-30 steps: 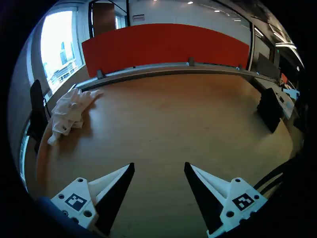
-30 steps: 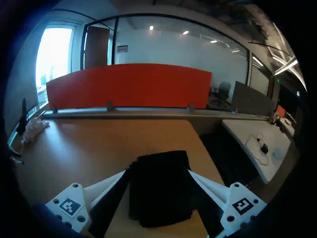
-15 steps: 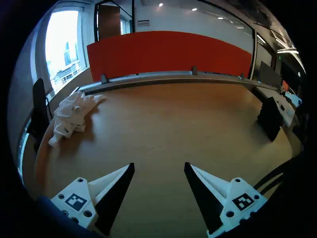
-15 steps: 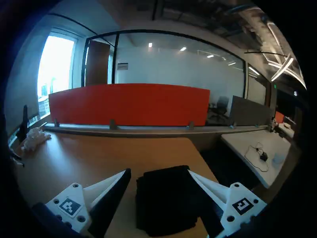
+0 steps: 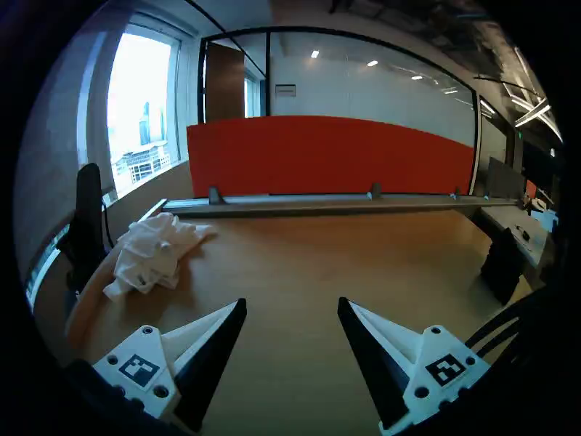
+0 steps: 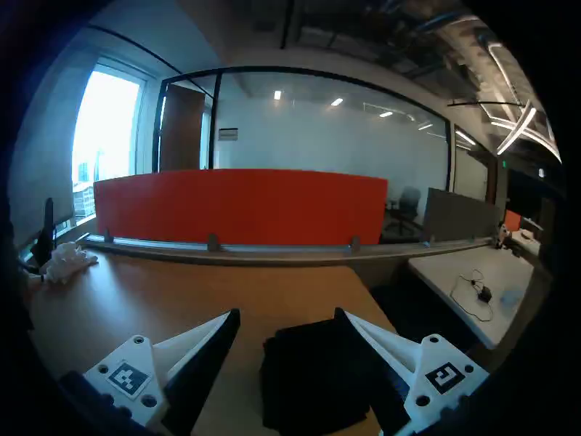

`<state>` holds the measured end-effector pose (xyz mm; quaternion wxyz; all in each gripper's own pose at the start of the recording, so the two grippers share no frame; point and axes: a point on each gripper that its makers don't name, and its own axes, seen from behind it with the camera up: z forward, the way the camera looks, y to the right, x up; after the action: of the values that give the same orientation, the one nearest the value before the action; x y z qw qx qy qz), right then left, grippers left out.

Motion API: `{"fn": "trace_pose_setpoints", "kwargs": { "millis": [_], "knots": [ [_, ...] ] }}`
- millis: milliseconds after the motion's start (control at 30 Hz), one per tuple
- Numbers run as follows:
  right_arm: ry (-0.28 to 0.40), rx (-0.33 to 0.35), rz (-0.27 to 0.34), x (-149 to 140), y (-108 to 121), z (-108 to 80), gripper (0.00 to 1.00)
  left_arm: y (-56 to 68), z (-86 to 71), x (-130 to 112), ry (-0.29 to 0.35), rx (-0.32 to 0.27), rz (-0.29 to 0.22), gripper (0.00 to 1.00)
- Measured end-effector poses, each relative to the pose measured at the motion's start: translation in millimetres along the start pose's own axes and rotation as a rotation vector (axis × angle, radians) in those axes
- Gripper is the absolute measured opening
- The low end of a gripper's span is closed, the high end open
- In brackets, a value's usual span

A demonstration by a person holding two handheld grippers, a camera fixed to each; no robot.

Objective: Fold towel

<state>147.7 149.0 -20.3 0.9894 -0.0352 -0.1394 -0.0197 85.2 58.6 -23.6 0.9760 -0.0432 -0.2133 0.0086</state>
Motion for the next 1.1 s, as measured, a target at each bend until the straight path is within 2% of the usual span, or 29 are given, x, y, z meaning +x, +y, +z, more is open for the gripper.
{"fn": "trace_pose_setpoints", "kwargs": {
  "millis": [200,400,700,1100],
  "knots": [
    [0.017,0.005,-0.009,7,-9,-1.0,1.0,-18.0,0.2,33,0.106,0.049,-0.005,0.93],
    [0.039,0.022,-0.013,17,-29,-1.8,1.0,-32.0,-3.5,56,0.177,0.079,-0.022,0.93],
    [0.089,0.062,0.004,37,-75,-0.2,1.0,-37.9,-6.8,79,0.231,0.078,-0.012,0.93],
    [0.143,0.094,0.034,58,-139,-2.3,1.0,-39.5,-11.9,94,0.28,0.059,0.003,0.93]
  ]
}}
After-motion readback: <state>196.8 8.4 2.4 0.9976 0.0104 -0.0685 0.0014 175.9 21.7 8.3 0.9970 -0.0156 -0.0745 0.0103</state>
